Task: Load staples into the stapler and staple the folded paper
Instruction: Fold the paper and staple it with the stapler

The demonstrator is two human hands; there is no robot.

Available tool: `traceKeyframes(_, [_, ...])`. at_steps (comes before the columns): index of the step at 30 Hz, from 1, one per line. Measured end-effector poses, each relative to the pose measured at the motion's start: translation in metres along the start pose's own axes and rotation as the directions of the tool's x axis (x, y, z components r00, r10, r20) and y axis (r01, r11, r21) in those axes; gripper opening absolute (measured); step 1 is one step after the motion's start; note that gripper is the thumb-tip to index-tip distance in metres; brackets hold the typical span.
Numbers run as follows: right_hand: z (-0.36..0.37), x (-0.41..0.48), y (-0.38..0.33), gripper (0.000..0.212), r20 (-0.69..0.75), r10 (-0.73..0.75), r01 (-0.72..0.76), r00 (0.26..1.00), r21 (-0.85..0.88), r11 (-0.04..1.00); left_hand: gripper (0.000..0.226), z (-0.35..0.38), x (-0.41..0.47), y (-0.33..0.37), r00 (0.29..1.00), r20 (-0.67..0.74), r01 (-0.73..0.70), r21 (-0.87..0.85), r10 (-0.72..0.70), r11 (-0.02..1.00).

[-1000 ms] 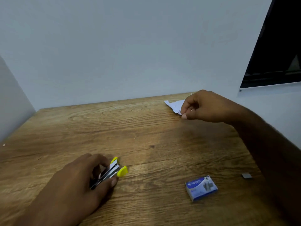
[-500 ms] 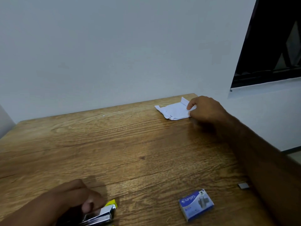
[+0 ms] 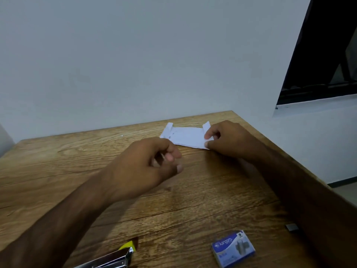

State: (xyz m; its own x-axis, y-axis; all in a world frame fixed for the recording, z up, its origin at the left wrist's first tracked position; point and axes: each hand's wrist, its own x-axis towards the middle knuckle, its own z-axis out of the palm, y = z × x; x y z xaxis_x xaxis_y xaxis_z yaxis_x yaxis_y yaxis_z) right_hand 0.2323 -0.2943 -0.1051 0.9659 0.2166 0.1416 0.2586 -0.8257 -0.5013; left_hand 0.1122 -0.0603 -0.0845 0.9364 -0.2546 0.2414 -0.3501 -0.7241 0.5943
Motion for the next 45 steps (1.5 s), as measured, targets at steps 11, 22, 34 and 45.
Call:
traceKeyframes(11, [0.029, -0.050, -0.066, 0.020, 0.388, -0.139, -0.048, 0.911, 0.434, 0.900, 0.054, 0.014, -0.005, -0.020, 0.996, -0.074, 0.062, 0.098, -0.055, 0.993])
traceKeyframes(22, [0.030, -0.050, -0.060, 0.026, 0.121, -0.319, 0.327, 0.940, -0.050, 0.944, 0.009, 0.005, -0.023, -0.040, 0.997, -0.070, 0.036, 0.219, -0.021, 0.975])
traceKeyframes(34, [0.032, -0.049, -0.056, 0.013, 0.129, -0.488, 0.495, 0.863, -0.034, 0.868, 0.005, 0.001, -0.036, -0.044, 0.996, -0.067, -0.035, 0.285, 0.057, 0.958])
traceKeyframes(45, [0.036, -0.057, -0.063, 0.013, 0.031, -0.506, 0.506, 0.862, 0.006, 0.862, 0.017, 0.002, -0.038, -0.046, 0.995, -0.045, -0.069, 0.297, 0.086, 0.952])
